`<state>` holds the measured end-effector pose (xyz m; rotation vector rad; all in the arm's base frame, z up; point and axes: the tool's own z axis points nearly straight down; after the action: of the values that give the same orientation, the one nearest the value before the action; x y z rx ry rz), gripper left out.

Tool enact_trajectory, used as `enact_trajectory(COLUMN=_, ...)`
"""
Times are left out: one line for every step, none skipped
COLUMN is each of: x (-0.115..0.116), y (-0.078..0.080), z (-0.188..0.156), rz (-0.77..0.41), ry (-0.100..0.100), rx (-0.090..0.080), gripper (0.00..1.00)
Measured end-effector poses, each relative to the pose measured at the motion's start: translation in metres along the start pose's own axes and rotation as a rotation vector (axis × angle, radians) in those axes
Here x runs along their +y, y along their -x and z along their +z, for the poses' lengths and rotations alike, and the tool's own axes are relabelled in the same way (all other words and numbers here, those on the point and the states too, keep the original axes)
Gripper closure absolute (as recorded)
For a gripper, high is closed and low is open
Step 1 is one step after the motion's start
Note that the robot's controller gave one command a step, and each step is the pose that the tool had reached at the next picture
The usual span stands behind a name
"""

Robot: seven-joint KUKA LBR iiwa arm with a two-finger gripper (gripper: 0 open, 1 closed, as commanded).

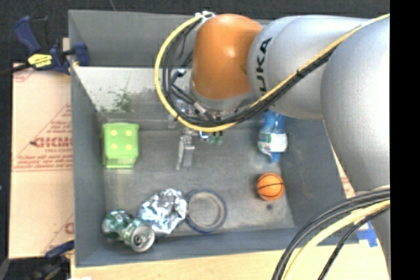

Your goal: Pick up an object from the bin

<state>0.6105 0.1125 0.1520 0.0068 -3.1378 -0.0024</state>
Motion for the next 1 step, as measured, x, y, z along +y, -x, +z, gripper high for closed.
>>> enact_trajectory(x=-0.0007, y=0.0006, z=-0.0046, rz=0.004, ry=0.001, rx=-0.005, gripper=0.00)
